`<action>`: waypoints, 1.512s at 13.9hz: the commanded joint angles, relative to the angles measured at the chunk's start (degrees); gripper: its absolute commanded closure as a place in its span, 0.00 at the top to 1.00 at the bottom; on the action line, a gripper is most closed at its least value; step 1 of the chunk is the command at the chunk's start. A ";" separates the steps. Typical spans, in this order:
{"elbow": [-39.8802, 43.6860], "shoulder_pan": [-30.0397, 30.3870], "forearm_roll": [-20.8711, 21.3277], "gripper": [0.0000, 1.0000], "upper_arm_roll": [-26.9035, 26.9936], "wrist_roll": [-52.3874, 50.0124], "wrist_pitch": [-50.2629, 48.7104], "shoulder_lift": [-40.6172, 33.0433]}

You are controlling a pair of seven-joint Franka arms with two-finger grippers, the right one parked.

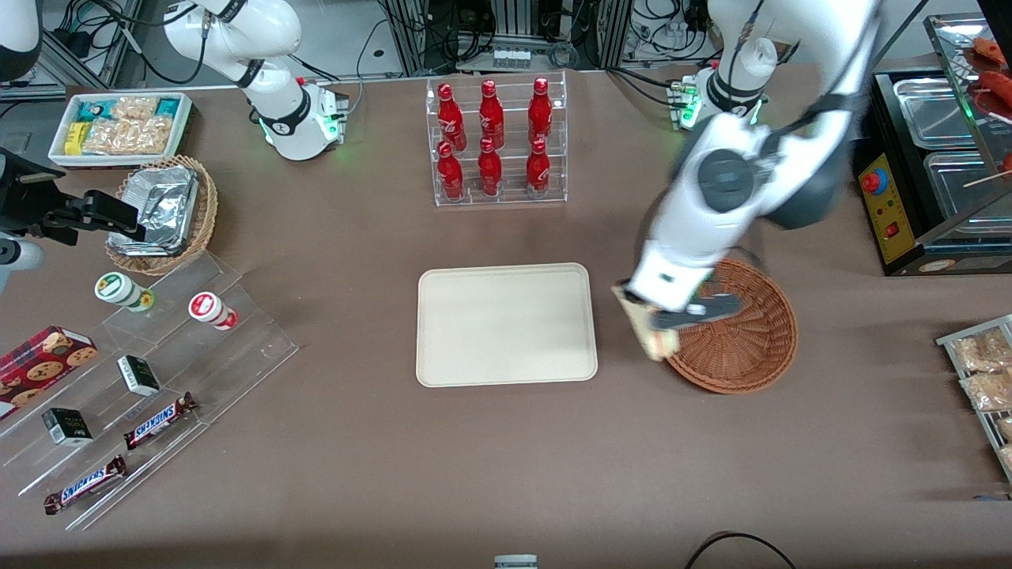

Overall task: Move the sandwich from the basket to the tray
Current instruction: 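Carry the held sandwich over to the cream tray, then lower the sandwich onto the tray and open the left gripper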

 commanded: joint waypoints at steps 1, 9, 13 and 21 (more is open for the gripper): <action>8.38 -6.47 0.85 0.00 0.71 -1.33 -1.51 8.49; 18.53 -16.16 2.17 0.00 0.80 -3.97 -1.34 22.49; 18.53 -16.78 2.08 0.00 0.80 -3.97 -1.25 23.72; 18.61 -18.10 2.08 0.00 0.80 -3.88 -0.63 25.48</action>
